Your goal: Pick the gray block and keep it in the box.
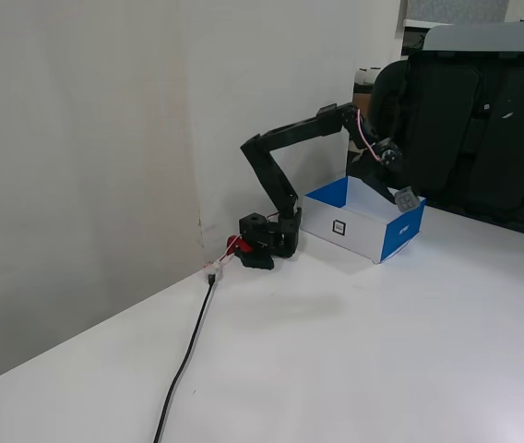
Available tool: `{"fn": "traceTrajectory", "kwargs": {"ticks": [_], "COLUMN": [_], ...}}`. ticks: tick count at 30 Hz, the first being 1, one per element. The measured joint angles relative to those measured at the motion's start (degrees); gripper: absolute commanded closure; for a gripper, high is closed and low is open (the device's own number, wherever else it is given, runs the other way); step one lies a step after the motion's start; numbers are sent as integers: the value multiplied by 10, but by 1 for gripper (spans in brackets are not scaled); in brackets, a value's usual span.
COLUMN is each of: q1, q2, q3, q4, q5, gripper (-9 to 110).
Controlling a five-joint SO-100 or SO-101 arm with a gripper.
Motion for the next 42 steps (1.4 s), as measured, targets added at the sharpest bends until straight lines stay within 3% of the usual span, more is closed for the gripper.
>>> {"fn": "traceTrajectory", "kwargs": {"ticks": [7, 17, 23, 26, 27, 29, 36, 42], "q1": [-105, -279, -311, -308, -307, -277, -74, 68], "q2": [183, 112, 54, 54, 54, 54, 83, 260], "q3": [47, 31, 20, 22, 30, 34, 40, 232], "q4": [-20, 19, 2, -18, -25, -33, -55, -159], "q5": [-48, -60, -60, -60, -60, -59, -55, -55], "gripper": [101, 100, 65, 69, 78, 101, 101, 101]}}
